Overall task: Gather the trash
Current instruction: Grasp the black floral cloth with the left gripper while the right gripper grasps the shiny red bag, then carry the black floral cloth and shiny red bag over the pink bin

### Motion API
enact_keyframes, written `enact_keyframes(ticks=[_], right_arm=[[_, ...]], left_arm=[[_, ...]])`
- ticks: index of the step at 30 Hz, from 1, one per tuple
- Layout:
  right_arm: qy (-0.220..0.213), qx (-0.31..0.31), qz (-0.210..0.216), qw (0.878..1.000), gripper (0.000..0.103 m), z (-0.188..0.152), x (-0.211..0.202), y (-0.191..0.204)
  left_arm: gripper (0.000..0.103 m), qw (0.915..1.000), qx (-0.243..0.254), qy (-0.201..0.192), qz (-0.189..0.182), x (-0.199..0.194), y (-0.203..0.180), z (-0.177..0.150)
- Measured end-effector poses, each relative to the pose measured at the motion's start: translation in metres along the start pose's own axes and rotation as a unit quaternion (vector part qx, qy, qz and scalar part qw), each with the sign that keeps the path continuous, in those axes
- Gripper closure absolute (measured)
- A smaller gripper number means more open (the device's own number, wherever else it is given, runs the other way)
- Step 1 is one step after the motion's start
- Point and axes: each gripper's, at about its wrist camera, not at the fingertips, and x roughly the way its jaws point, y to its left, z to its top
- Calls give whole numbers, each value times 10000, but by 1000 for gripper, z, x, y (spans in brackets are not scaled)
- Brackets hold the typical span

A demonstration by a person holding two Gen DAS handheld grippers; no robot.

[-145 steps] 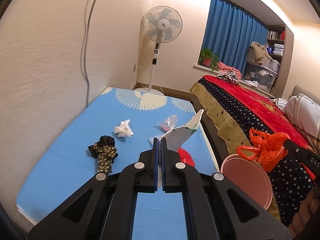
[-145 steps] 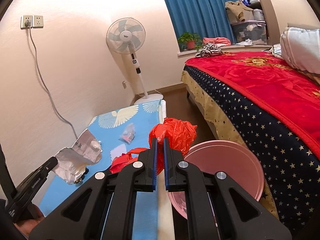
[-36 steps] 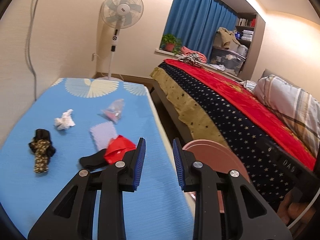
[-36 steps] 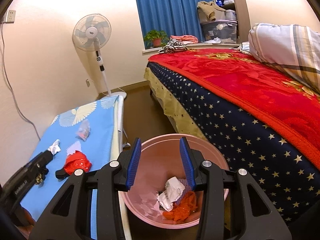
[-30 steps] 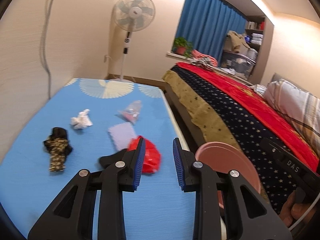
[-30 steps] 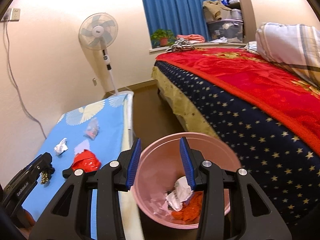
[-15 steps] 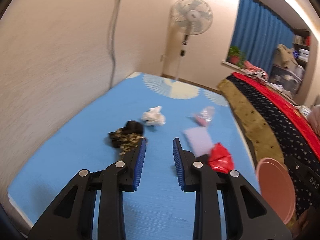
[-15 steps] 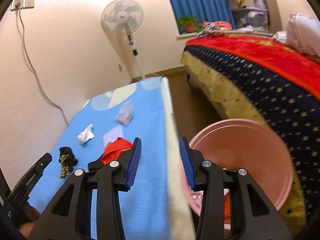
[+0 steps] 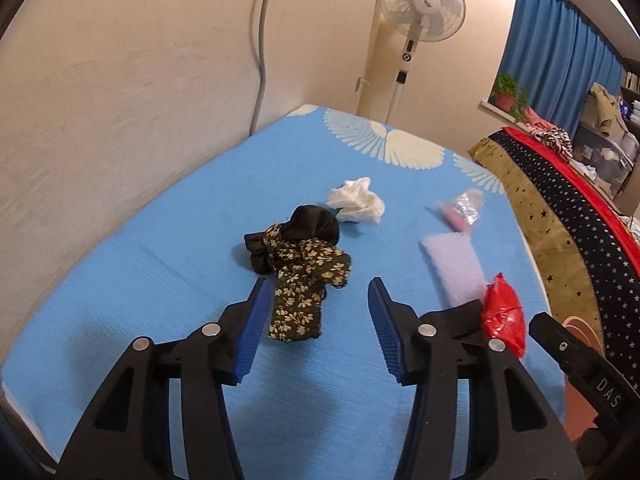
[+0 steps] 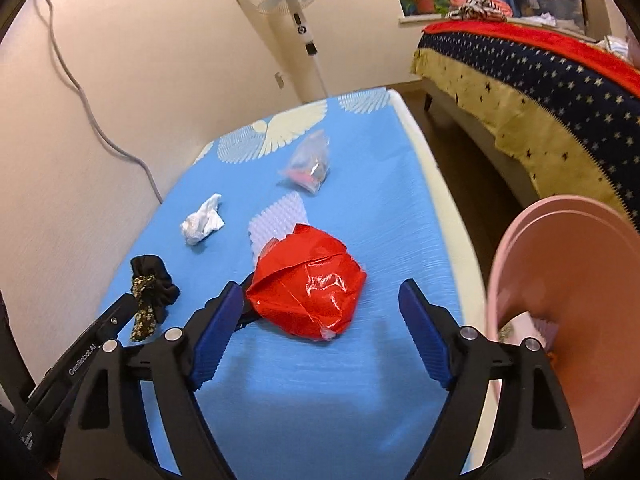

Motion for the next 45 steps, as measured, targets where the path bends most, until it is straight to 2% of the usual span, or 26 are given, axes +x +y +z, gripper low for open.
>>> enact_keyframes(ticks=[6,11,13,14,17,19,22,24,27,45], right_arm=[[272,-44,69,9996,14,4,28,8],[483,-88,-93,9988,14,6,43,11],[541,-102,-158,9984,17,5,46,11],[553,-108,-167,9983,22,5,46,10],[544,-138,-146,9983,24,6,45,9],[520,-131,-147,9985,25,5,44,7],[463,-99,-144,9988,25,5,38,4],[397,-86,-159,9990,25,6,34,2],[280,-82,-164,9994,26,9,23,0],[-288,-149,-440,9985,26,9,-44,-9]], left_arm=[[53,9998,-34,197,21,11,2,0],[53,9996,29,287,36,18,1,0],[53,9994,-1,327,60,20,3,0],[53,9994,0,346,73,21,3,0],[53,9990,-6,441,89,26,4,-1],[58,9987,32,504,64,29,2,-1],[74,9983,79,571,72,31,2,-1],[92,9982,65,594,63,31,4,-1],[97,9985,110,524,-59,26,2,1],[98,9973,587,23,-450,-22,-31,2]])
